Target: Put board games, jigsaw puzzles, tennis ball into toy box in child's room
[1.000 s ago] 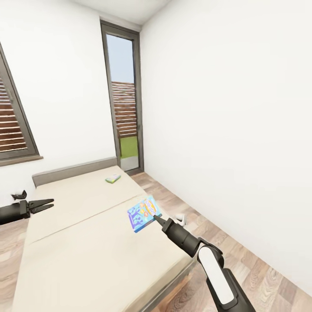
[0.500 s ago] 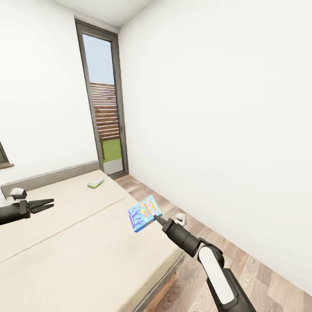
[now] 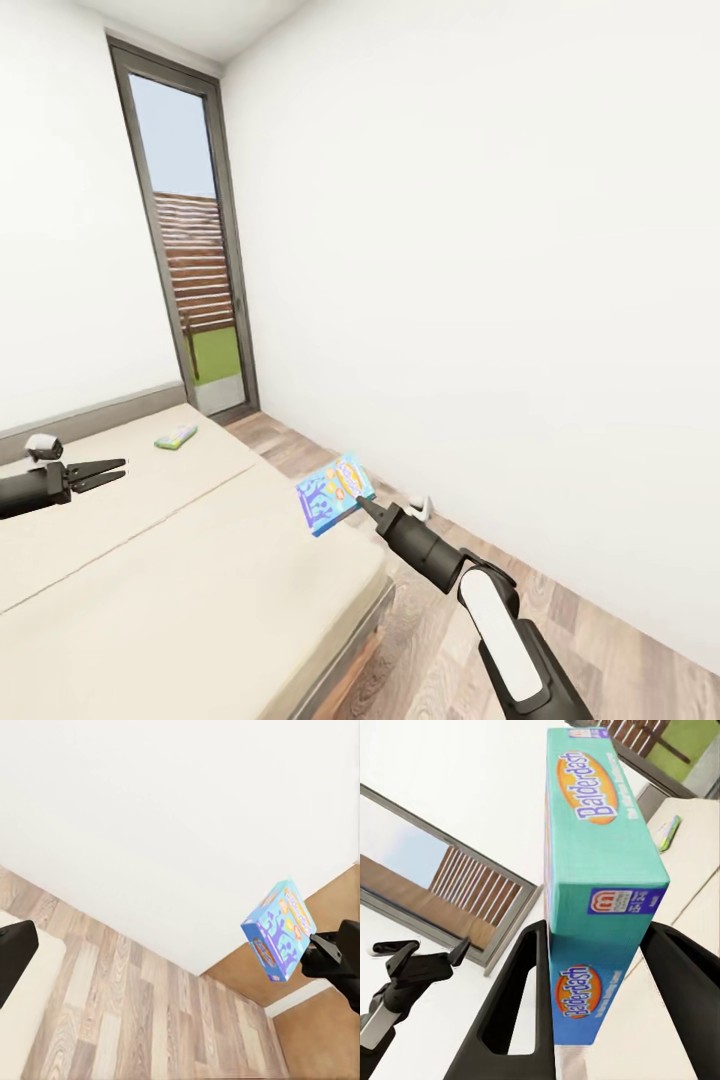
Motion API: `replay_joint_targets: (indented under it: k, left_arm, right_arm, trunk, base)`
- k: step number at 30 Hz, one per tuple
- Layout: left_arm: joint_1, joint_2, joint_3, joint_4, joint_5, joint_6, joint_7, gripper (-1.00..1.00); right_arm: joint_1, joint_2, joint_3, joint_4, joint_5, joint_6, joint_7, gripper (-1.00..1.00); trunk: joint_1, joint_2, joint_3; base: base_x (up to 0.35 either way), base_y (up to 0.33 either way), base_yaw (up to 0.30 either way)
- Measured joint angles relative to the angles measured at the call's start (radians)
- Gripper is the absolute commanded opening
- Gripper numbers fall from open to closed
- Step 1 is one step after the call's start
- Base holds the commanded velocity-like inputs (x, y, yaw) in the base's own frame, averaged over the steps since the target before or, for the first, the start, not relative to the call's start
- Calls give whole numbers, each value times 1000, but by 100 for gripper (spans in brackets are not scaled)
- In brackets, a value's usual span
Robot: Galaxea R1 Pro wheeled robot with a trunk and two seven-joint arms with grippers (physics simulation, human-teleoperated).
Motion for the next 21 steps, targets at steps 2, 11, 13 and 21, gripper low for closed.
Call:
replay_joint_targets:
  k: [2,11,13,21]
  left_arm:
    - [0,0,0,0,0,0,0,100]
    - [0,0,0,0,0,0,0,100]
    - [0,0,0,0,0,0,0,100]
    - [0,0,0,0,0,0,0,100]
  right_arm:
    - [0,1,0,0,2,0,0,-100]
    - [0,3,-1,1,6,0,0,-100]
    - [0,3,-1,1,7,0,0,-100]
    - [0,2,-1,1,7,0,0,-100]
  trunk:
    - [0,0,2]
    - [0,0,9]
    - [0,0,11]
    - [0,0,18]
  base:
    - [0,0,-267]
    - [0,0,-267]
    - [0,0,-266]
    - [0,0,-265]
